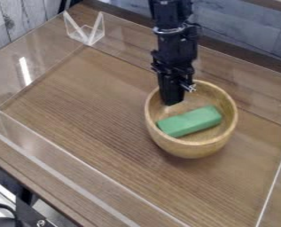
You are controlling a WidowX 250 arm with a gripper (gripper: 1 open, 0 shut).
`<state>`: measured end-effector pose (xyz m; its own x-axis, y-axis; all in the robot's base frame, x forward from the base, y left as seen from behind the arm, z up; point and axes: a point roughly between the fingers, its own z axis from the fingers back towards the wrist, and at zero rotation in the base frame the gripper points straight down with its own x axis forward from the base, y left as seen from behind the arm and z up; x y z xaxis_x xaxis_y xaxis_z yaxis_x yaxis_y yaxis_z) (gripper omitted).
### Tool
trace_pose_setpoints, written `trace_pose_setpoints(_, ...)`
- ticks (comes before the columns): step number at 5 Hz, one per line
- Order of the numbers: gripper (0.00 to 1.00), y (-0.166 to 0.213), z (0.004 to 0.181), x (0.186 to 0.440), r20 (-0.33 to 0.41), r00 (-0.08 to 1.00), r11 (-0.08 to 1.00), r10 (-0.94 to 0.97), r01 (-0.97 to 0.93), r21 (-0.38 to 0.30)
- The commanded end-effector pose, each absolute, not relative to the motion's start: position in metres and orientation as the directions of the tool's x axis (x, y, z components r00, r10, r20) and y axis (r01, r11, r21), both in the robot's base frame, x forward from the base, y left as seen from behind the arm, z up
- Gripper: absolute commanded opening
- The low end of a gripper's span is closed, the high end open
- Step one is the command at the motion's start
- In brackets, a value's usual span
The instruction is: Put green object into wooden bowl
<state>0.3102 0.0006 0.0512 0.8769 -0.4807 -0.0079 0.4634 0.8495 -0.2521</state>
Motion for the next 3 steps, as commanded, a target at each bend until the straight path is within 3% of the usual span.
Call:
trace_pose_setpoints(1, 0.0, -0.001, 0.077, 0.323, 0.067, 0.865, 0.84, -0.497, 0.499, -0.214)
trace_pose_setpoints(2, 1.0, 0.003, 0.087, 0.321, 0.089, 0.888, 0.863, -0.451, 0.459, -0.21)
trace_pose_setpoints(3, 1.0, 0.012, 0.102, 0.322, 0.122, 0.913, 0.89, -0.39, 0.408, -0.204)
